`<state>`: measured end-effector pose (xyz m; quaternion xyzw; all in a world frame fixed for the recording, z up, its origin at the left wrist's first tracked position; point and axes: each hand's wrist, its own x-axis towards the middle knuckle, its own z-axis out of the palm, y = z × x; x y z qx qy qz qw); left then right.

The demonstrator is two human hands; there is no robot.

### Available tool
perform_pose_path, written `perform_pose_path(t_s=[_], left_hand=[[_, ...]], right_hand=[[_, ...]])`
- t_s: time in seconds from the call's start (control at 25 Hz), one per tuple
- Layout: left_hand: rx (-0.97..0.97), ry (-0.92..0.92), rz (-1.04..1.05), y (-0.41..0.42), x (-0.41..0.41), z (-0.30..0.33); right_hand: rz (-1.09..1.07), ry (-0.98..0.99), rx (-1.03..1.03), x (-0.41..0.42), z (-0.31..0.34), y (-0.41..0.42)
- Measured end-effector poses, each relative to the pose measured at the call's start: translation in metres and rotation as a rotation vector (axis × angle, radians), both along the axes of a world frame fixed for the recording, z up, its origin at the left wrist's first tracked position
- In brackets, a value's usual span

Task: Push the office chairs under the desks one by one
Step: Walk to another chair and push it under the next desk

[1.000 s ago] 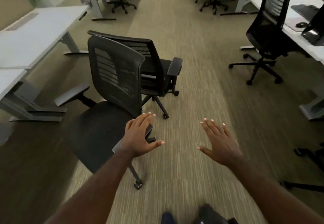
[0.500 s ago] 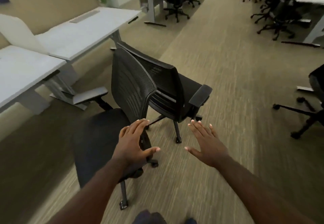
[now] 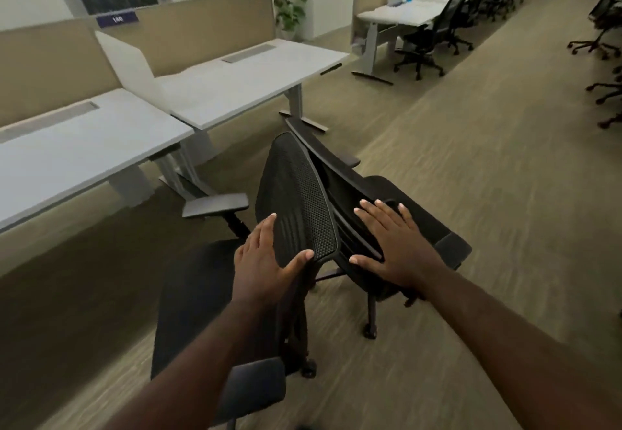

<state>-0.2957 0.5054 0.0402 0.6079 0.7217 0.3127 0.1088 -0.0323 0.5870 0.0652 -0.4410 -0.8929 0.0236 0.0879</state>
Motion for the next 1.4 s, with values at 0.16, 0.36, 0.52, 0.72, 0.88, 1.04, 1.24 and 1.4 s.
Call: perform_pose_path(t_s=[0.16,0.36,0.52,0.72,0.88,1.04,1.24,1.4], left_hand=[[-0.097,-0.034,0.071,0.032,0.02,0.012],[-0.254,-0.134,0.175,0.065,0.044,0.021],[-0.378,-0.134,0.282,0.09,0.055,0.024],[-0.53,-0.217,0.432,0.113,0.073,0.026],[-0.526,-0.27,0.521,0.122,0.08,0.022],[-0.527,-0.287,0.569,0.119,0.083,0.02],[-0.569,-0.272,0.606,0.119,0.081,0.026],[-0.593,-0.272,0.607,0.116,0.074,0.028]], right_hand=[[0.047,0.023,0.083,-0.02,0.029,0.058],[0.118,-0.014,0.16,-0.039,0.062,0.133],[0.291,-0.16,0.129,-0.071,0.069,0.188],[0.515,-0.318,0.115,-0.116,0.064,0.239],[0.653,-0.386,0.136,-0.152,0.059,0.27],[0.758,-0.479,0.161,-0.183,0.049,0.288],[0.854,-0.699,0.137,-0.212,0.049,0.295],[0.833,-0.721,0.135,-0.225,0.051,0.292]])
